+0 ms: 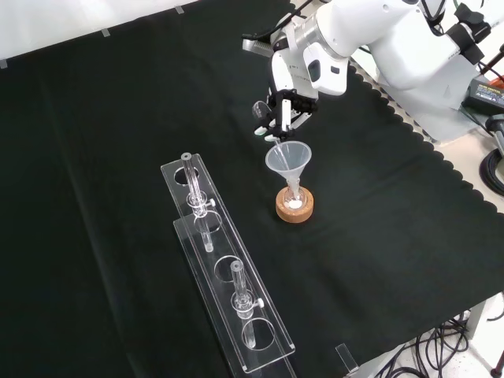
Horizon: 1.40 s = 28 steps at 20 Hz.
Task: Pour all the NaCl from the weighing funnel into the round-bottom flask.
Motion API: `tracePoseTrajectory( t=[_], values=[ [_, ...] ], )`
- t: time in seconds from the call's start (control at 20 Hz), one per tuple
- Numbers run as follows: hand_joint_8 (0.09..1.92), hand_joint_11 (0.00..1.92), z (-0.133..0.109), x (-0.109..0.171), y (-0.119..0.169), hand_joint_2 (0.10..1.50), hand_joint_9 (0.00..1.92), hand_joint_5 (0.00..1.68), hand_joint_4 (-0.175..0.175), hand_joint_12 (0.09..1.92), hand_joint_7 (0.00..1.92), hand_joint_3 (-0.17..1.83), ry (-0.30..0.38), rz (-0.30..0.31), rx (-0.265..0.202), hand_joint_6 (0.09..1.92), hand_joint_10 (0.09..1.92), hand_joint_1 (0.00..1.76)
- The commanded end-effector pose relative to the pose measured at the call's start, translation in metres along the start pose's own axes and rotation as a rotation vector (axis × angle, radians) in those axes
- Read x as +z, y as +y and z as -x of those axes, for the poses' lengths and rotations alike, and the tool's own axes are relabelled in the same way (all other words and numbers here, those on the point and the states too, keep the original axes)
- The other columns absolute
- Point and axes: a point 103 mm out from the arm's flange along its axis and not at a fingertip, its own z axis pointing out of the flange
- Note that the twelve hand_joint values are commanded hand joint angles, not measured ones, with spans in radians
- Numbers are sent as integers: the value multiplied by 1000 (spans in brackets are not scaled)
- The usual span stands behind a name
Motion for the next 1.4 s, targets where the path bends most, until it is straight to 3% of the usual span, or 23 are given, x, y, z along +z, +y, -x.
tracePoseTrajectory(
  t=[0.05, 1.4],
  values=[
    [87, 268, 1, 1, 1, 600, 1340, 1589, 175, 1432, 1798, 620, -31, 6, -15, 87, 146, 1159],
    [87, 263, -8, -8, 8, 601, 1340, 1589, 175, 1434, 1799, 618, -162, 18, -97, 87, 143, 1159]
  ],
)
